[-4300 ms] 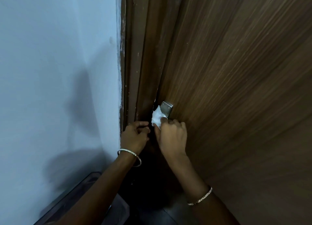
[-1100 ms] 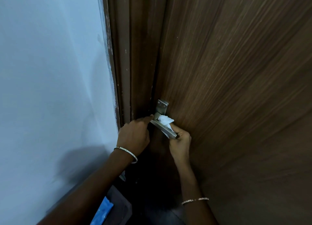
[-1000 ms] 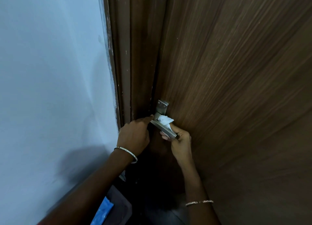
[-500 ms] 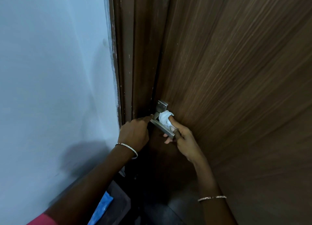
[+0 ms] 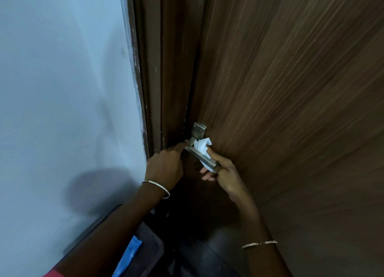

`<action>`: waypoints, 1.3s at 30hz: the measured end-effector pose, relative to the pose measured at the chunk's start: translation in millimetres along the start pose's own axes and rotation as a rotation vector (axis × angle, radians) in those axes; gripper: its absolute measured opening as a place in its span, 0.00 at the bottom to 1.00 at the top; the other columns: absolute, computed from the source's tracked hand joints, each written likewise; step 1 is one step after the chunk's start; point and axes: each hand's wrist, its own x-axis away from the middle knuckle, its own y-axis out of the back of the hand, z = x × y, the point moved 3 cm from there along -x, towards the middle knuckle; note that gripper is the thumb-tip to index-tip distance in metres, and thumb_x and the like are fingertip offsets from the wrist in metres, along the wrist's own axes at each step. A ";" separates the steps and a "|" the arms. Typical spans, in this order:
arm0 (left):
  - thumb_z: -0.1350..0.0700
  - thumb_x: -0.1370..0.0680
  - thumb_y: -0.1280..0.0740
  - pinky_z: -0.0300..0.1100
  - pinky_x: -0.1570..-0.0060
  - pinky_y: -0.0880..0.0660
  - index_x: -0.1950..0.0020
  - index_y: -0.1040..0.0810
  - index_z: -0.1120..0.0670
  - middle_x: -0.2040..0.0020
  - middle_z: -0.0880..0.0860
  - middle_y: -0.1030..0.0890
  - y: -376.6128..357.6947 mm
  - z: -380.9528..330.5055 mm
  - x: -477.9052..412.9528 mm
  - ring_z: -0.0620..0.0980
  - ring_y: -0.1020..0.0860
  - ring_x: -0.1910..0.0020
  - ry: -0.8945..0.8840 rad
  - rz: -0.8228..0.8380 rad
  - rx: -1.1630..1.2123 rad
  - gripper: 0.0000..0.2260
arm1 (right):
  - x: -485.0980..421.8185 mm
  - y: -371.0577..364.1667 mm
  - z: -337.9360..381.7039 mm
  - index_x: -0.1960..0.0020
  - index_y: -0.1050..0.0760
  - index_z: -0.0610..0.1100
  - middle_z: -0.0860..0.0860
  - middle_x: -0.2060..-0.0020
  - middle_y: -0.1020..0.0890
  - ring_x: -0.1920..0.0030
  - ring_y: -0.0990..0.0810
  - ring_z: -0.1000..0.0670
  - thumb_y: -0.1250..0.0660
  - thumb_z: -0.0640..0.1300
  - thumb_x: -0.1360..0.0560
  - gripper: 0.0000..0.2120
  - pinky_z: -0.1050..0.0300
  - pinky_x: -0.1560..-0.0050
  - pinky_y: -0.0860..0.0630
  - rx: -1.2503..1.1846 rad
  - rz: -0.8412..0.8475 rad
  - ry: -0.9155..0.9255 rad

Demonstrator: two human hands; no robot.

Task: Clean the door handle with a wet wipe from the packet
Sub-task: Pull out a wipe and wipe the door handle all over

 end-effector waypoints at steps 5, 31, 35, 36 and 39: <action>0.58 0.23 0.39 0.49 0.59 0.20 0.26 0.34 0.43 0.51 0.55 0.15 -3.7 7.2 -0.1 0.59 0.17 0.57 -0.003 0.006 0.079 0.26 | -0.1 -0.7 -0.5 0.26 0.34 0.58 0.48 0.55 0.14 0.56 0.14 0.50 0.46 0.32 0.20 0.29 0.58 0.52 0.20 0.048 0.070 -0.064; 0.58 0.24 0.38 0.48 0.56 0.19 0.25 0.42 0.37 0.53 0.43 0.15 -15.0 20.7 6.2 0.51 0.16 0.56 -0.025 0.051 0.289 0.31 | -4.8 -19.4 -46.6 0.29 0.31 0.44 0.55 0.56 0.13 0.60 0.13 0.50 0.44 0.43 0.16 0.17 0.60 0.58 0.19 0.129 0.026 0.018; 0.59 0.24 0.38 0.44 0.58 0.20 0.25 0.39 0.38 0.54 0.42 0.15 -14.4 22.3 6.9 0.49 0.17 0.57 -0.030 0.048 0.326 0.30 | 5.6 -22.3 -39.8 0.34 0.24 0.48 0.49 0.51 0.13 0.51 0.14 0.46 0.45 0.37 0.17 0.16 0.56 0.51 0.19 -0.196 -0.077 0.010; 0.59 0.24 0.38 0.44 0.58 0.20 0.25 0.38 0.38 0.54 0.43 0.15 -13.9 23.4 6.7 0.49 0.17 0.58 -0.028 0.050 0.341 0.30 | 11.2 -20.2 -34.9 0.37 0.22 0.48 0.48 0.50 0.13 0.49 0.14 0.45 0.44 0.35 0.17 0.17 0.54 0.49 0.19 -0.294 -0.141 0.020; 0.61 0.24 0.39 0.45 0.60 0.18 0.27 0.37 0.37 0.54 0.43 0.15 -11.5 26.2 5.8 0.45 0.20 0.68 -0.028 0.071 0.391 0.29 | 37.7 -6.5 -20.0 0.44 0.17 0.49 0.48 0.49 0.13 0.45 0.16 0.46 0.40 0.37 0.19 0.15 0.50 0.44 0.21 -0.295 -0.329 0.076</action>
